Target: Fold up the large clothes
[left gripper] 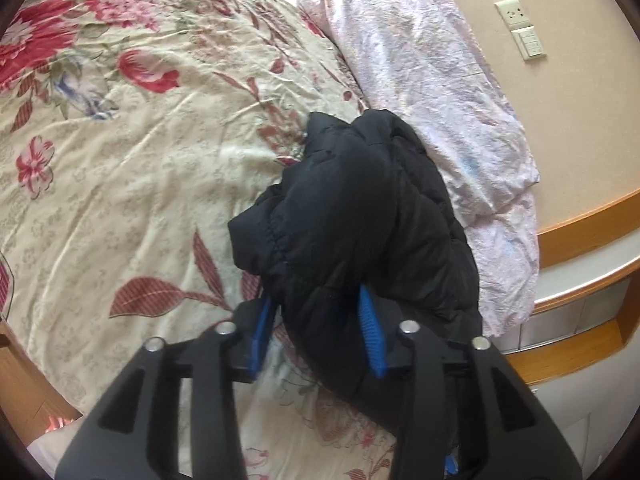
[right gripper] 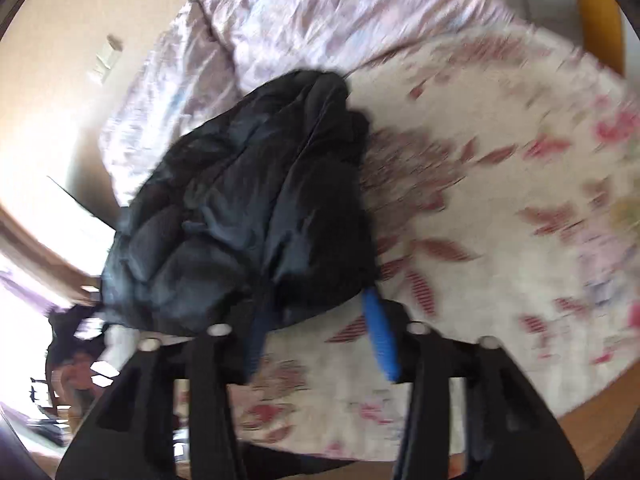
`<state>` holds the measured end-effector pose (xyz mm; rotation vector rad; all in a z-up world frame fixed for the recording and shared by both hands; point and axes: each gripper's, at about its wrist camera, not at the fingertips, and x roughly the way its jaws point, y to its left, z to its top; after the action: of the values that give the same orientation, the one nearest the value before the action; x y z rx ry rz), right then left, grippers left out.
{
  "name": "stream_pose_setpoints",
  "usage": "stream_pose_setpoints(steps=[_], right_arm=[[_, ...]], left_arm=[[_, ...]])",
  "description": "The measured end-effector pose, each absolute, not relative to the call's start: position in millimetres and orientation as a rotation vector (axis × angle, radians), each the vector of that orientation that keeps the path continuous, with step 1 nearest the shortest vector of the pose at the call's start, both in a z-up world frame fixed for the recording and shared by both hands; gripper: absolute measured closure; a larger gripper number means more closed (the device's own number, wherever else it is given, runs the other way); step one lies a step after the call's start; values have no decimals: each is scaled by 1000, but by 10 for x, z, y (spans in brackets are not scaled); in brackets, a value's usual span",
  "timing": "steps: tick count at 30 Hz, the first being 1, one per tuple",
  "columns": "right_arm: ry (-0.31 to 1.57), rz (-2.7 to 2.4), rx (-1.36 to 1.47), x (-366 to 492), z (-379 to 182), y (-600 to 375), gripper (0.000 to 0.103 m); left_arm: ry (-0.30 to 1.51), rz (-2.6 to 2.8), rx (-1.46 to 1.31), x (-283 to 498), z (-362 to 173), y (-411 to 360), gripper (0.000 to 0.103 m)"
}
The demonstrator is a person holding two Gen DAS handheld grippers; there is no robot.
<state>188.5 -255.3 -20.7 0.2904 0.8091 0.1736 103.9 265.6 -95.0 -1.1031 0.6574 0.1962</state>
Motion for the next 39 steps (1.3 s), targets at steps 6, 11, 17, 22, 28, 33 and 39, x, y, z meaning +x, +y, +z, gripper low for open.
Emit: stream_pose_setpoints(steps=[6,11,17,22,28,33,39], right_arm=[[645,156,124,1939,181,-2085,34],[657,345,-6,2232,108,-1080,37],[716,397,-90,2446,-116,-439,66],[716,398,-35,2510,-168,-428,68],[834,373,-42,2806,-488,-341,67],[885,351,-73,2932,-588,-246,66],[885,372,-51,2936,-604,-280,66]], left_arm=[[606,212,-1042,1027,-879,2620,33],[598,202,-1038,1083,-886,2577,26],[604,193,-1036,1219,-923,2536,28],[597,193,-1042,1272,-963,2531,29],[564,197,-1063,1303,-996,2554,30],[556,200,-1048,1377,-985,2518,29],[536,197,-1045,1419,-984,2512,29]])
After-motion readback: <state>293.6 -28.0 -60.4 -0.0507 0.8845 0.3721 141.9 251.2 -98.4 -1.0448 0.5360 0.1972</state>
